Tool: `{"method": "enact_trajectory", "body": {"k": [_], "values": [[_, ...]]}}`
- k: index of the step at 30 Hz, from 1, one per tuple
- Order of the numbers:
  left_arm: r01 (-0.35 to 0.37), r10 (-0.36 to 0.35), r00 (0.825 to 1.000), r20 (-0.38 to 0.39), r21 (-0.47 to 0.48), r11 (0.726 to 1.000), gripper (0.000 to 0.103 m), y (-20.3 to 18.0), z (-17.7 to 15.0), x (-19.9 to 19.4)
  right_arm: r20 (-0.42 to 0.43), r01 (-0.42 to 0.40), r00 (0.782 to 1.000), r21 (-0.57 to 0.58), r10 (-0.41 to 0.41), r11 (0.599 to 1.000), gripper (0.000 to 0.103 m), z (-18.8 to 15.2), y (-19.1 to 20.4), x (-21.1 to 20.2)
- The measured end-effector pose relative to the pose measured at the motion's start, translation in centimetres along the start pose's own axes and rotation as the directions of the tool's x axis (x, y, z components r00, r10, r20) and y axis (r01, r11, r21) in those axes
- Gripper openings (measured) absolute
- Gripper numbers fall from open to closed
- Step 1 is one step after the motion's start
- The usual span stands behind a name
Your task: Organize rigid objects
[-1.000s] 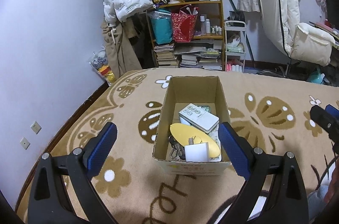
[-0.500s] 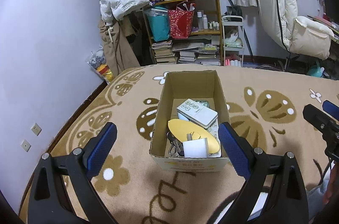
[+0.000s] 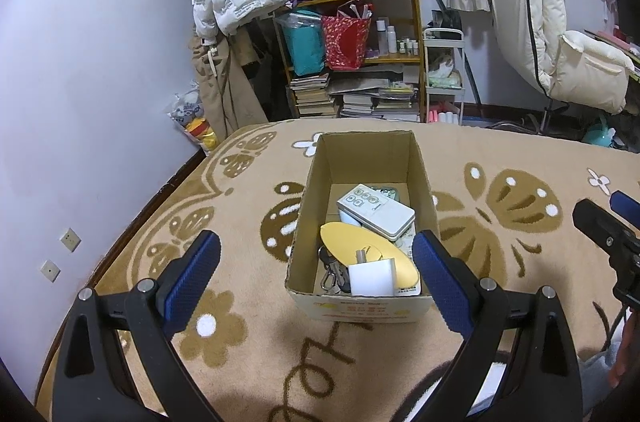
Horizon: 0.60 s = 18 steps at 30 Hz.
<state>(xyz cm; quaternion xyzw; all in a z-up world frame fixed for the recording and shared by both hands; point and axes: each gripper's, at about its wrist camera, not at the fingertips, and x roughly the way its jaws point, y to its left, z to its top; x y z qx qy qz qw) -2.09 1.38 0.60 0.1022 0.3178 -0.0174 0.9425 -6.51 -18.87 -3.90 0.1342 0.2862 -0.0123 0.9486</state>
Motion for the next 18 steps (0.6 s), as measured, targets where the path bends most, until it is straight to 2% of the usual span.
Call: {"method": "enact_trajectory", "body": {"k": [18], "values": [[0.003,-0.003,1.0,0.007,-0.006,1.0,0.096,0.38,0.1,-0.63,0.001,-0.001,1.0,-0.002,0.001,1.0,0.101,0.07,-0.25,0.01]]}}
